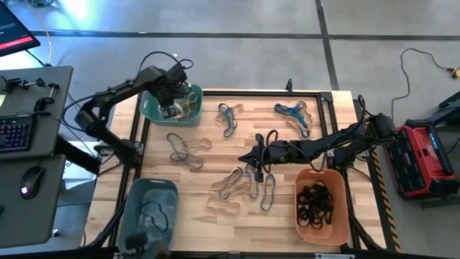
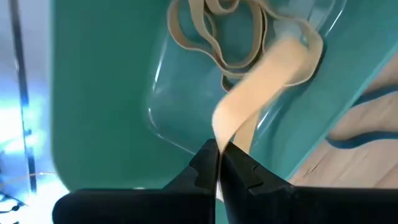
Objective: Sort rubber bands into baskets
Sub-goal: Put the brown rubber band into the green bin
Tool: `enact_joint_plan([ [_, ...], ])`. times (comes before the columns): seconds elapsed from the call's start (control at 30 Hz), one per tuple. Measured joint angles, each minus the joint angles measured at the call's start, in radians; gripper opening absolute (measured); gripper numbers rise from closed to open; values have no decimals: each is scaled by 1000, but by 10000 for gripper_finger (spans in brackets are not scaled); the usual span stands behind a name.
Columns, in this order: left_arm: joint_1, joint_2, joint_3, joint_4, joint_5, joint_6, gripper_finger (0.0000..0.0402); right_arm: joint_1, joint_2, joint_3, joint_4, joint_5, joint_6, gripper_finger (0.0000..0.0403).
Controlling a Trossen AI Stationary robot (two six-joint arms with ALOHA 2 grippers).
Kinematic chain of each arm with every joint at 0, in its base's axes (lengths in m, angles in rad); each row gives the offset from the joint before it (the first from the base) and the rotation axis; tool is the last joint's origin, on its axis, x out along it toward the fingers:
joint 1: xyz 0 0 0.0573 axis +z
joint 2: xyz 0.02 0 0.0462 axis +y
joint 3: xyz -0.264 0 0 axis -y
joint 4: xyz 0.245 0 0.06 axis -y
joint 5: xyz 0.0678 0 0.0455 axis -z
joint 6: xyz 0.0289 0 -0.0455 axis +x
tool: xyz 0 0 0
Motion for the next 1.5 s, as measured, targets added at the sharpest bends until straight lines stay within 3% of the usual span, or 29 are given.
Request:
enact_joint_plan([
  [0.3,64,88,0,3,-1,19,0,0,0,0,0,0,-1,0],
  [0.5,77,111,0,87,-87,2,6,0,0,0,-4,0,-1,0],
  [0.97,63,62,0,138,-104,-24,122,0,0,0,-14,0,-1,0],
  [1.3,-102,-112,0,159,-92,18,145,0,0,0,-15,0,-1,0],
  [1.5,-235,-208,0,167,89,-24,145,0,0,0,-15,0,4,0],
])
